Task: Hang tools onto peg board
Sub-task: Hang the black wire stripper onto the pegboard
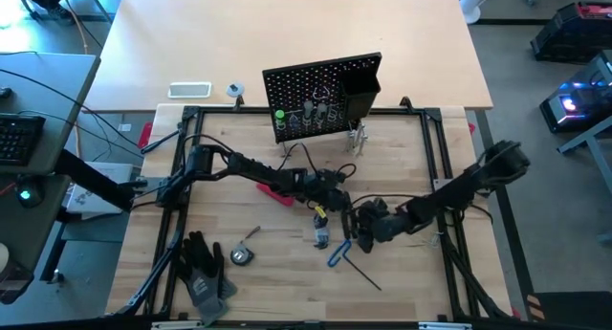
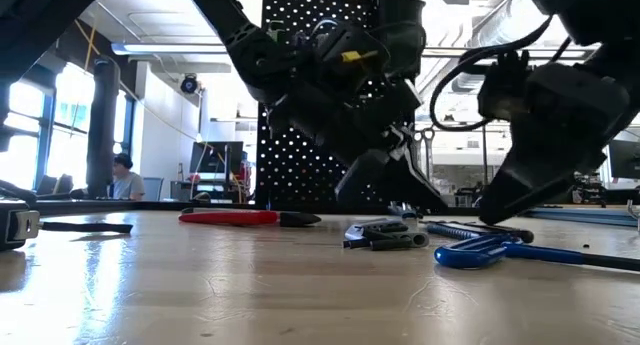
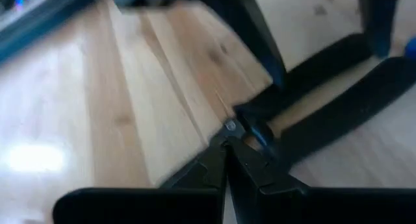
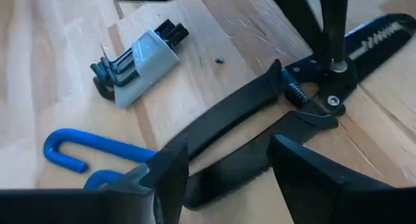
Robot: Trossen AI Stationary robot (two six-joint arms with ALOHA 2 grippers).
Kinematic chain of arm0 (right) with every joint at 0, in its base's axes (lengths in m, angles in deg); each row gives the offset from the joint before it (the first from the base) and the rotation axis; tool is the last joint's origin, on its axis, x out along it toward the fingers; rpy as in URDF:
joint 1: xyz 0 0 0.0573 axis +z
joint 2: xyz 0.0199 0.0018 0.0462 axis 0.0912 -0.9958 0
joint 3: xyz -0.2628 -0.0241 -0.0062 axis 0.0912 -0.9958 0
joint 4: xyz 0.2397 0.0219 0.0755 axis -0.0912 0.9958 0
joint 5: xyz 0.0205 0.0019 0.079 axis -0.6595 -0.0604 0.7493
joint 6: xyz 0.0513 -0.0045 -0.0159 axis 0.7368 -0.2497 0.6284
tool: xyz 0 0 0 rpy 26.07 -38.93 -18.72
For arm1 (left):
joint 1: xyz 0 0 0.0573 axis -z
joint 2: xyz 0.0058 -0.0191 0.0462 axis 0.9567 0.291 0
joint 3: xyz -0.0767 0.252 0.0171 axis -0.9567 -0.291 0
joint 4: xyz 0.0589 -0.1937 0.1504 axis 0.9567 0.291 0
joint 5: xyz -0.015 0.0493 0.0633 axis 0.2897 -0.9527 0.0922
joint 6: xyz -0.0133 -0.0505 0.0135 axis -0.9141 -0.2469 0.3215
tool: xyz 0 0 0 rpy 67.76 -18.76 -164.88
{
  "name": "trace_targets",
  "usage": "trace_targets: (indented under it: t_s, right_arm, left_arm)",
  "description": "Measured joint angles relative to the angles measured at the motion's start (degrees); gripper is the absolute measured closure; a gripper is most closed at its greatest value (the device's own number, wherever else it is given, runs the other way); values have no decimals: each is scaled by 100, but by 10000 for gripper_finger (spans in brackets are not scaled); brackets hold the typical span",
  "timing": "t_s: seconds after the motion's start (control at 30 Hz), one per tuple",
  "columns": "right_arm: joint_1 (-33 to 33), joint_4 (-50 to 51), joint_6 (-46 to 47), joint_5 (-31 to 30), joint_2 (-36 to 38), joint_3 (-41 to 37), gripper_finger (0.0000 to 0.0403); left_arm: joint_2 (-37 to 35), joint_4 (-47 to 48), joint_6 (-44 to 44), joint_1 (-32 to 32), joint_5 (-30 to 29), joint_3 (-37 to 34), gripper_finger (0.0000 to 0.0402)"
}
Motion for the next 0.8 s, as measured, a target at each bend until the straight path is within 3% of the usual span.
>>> trace_targets:
  t_s: [0.1, 0.37, 0.8]
  right_arm:
    - [18, 362, -113, -211, -297, 323, 198]
    - [229, 2690, -61, -768, -862, 1303, 213]
    - [369, 4320, 411, -1025, -722, 1366, 238]
  left_arm:
    - [128, 5, 21, -11, 3, -5, 399]
    - [332, 165, -204, -31, 92, 23, 399]
    - [223, 423, -718, 136, 47, 10, 399]
